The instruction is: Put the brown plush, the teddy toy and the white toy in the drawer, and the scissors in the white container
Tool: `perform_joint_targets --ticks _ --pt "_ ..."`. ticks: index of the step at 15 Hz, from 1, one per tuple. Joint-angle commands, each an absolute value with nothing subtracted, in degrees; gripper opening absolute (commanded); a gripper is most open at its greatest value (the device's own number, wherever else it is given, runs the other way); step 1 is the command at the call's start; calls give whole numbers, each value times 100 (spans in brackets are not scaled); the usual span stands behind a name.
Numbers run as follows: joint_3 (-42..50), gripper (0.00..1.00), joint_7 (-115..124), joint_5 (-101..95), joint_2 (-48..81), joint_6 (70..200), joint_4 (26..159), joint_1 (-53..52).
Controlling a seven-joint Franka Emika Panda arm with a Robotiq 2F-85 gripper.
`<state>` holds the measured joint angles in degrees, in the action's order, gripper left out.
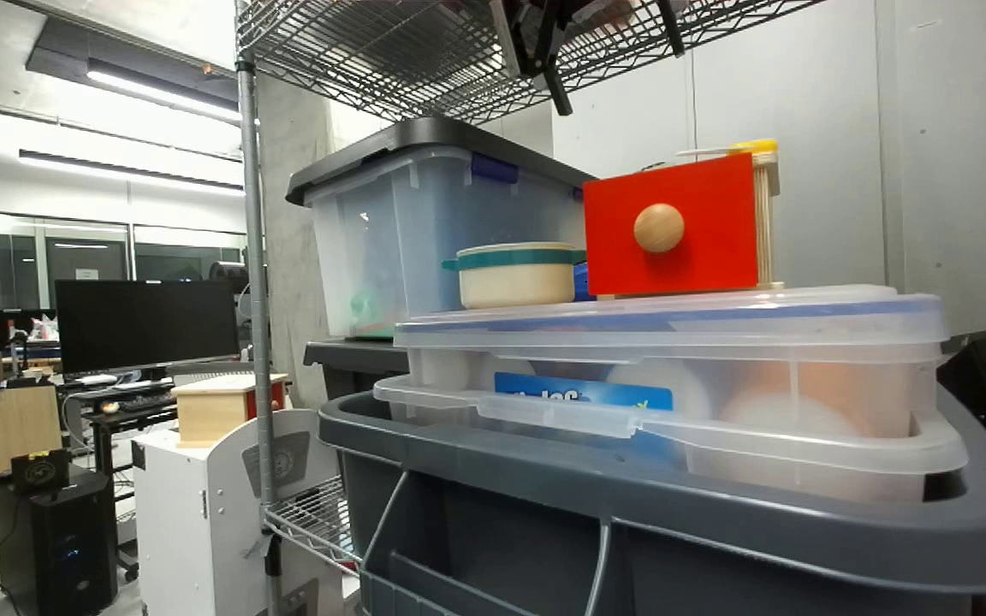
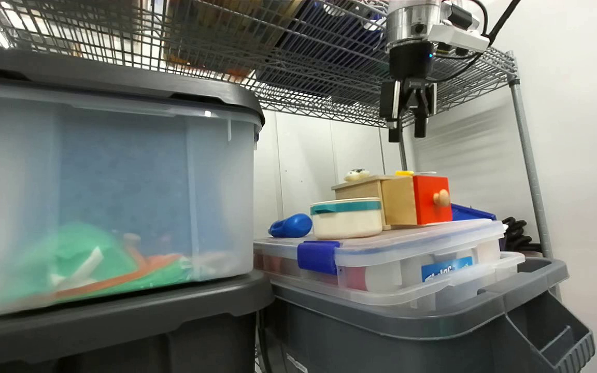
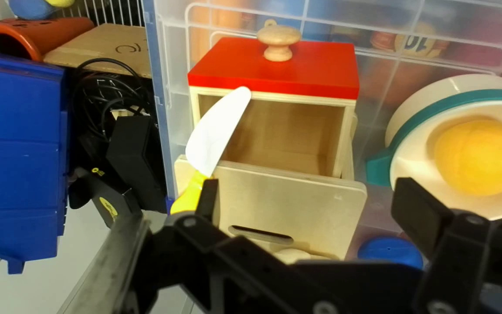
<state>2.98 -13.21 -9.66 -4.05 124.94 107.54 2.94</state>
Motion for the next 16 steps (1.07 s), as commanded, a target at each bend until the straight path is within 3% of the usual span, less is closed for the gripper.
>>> perform_joint_targets --ticks 1,16 --pt "295 100 -1293 -1048 -274 12380 10530 288" --pt "235 100 -1652 -930 83 13360 10490 242"
